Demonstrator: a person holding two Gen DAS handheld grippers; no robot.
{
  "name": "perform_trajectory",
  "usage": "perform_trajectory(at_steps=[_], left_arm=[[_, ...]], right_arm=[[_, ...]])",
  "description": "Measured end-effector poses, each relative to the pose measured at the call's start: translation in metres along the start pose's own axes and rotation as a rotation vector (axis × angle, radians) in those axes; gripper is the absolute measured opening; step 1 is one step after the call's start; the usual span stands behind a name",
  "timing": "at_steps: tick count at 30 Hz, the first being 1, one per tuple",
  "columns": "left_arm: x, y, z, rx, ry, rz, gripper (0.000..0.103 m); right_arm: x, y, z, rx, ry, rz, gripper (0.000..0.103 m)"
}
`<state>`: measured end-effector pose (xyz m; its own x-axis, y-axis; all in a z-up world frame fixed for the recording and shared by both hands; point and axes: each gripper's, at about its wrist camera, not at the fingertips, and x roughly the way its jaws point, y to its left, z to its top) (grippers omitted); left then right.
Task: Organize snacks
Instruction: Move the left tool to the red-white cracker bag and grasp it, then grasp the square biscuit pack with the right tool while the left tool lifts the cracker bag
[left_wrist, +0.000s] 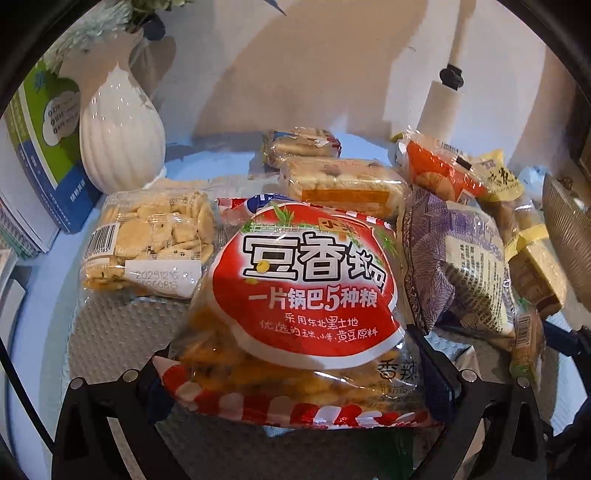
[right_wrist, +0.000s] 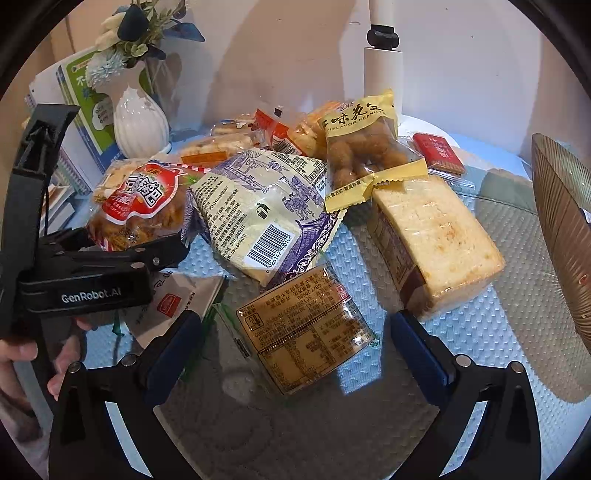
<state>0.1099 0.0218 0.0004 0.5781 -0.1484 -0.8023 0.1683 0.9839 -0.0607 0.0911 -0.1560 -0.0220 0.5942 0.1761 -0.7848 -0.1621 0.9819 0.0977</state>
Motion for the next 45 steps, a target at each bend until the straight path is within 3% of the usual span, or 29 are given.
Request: perform_trajectory(at_steps=[13, 17, 23, 28, 30, 31, 32, 36, 45], left_arm=[[0.000, 0.000, -0.001, 0.005, 0.000, 0.006, 0.103], [-0.002, 0.001, -0.001, -0.007, -0.008, -0.011, 0.103], [-0.002, 0.002, -0.001, -0.012, -0.016, -0.019, 0.103], [-0.003, 0.002, -0.001, -0.018, -0.019, -0.024, 0.103], [-0.003, 0.002, -0.001, -0.022, -0.022, -0.029, 0.103], [-0.004, 0.003, 0.000, -0.024, -0.025, -0.034, 0.103], [-0.005, 0.003, -0.001, -0.026, -0.031, -0.041, 0.102], [-0.017, 0.008, -0.002, -0.045, -0.102, -0.106, 0.078], [-0.019, 0.008, -0.001, -0.054, -0.114, -0.094, 0.077]], right_arm=[[-0.004, -0.005, -0.003, -0.029, 0.012, 0.033, 0.102], [-0.003, 0.005, -0.007, -0.108, 0.031, -0.061, 0.103], [-0.011, -0.013, -0.005, -0.034, -0.005, 0.038, 0.101], [-0.013, -0.006, -0.007, -0.064, -0.010, 0.010, 0.099], [-0.015, -0.002, -0.007, -0.083, -0.016, 0.001, 0.087], [-0.016, -0.001, -0.007, -0.086, -0.022, -0.005, 0.071], [-0.017, 0.001, -0.007, -0.086, -0.031, -0.014, 0.065], [-0.024, 0.001, -0.008, -0.093, -0.066, 0.045, 0.061], [-0.032, -0.008, -0.010, -0.039, -0.096, 0.115, 0.061]])
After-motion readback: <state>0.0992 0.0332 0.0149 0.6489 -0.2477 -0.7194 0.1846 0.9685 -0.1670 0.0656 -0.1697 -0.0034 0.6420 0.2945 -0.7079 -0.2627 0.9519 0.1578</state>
